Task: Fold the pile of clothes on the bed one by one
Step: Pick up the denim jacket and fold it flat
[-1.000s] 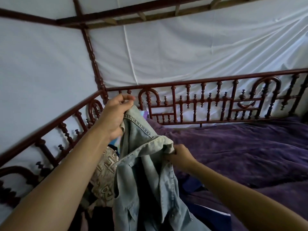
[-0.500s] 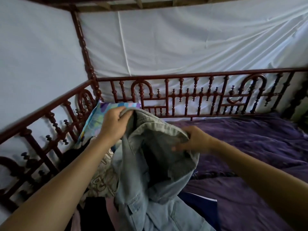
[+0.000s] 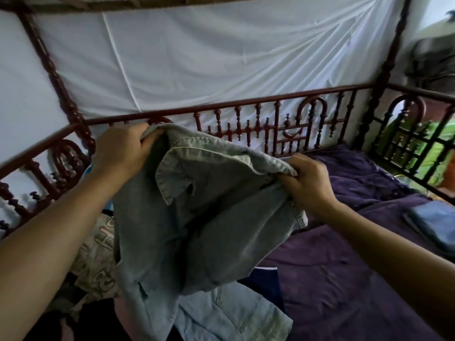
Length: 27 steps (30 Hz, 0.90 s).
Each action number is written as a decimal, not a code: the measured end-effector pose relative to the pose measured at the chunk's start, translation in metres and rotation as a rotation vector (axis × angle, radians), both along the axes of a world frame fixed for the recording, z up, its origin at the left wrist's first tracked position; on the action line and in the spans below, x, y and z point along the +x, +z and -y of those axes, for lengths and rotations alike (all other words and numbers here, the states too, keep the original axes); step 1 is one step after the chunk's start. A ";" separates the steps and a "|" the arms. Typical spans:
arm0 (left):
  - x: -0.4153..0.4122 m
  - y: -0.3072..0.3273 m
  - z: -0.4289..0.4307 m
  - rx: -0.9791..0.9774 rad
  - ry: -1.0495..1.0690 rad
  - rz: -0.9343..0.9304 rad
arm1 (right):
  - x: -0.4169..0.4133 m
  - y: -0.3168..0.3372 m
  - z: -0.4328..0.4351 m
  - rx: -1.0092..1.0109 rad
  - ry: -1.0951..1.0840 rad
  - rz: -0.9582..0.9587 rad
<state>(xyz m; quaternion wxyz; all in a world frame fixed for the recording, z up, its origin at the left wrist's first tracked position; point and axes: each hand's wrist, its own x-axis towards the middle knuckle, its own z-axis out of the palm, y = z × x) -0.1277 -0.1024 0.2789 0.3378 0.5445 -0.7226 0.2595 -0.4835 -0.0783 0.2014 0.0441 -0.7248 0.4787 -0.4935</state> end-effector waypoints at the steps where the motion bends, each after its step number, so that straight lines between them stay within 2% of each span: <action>1: -0.015 0.001 -0.001 0.010 0.004 0.013 | -0.014 0.006 -0.005 -0.019 -0.022 0.014; 4: -0.065 -0.003 -0.008 0.002 -0.039 0.036 | -0.050 0.016 -0.028 0.042 -0.046 0.145; 6: -0.095 -0.008 -0.011 0.019 -0.033 0.046 | -0.077 0.020 -0.046 0.146 -0.007 0.153; 10: -0.144 -0.020 -0.011 0.046 -0.040 0.080 | -0.123 0.021 -0.085 0.509 0.310 -0.005; 12: -0.170 -0.028 -0.007 0.082 -0.062 0.107 | -0.143 0.018 -0.097 0.608 0.461 0.057; 14: -0.198 -0.034 0.001 0.129 -0.100 0.124 | -0.165 0.016 -0.100 0.613 0.498 0.141; 21: -0.317 -0.072 0.066 0.210 -0.262 0.084 | -0.260 -0.022 -0.075 0.624 0.241 0.474; 24: -0.388 -0.096 0.106 0.293 -0.344 0.028 | -0.314 -0.050 -0.055 0.581 -0.012 0.607; 27: -0.472 -0.127 0.142 0.432 -0.402 0.023 | -0.377 -0.086 -0.033 0.567 -0.305 0.648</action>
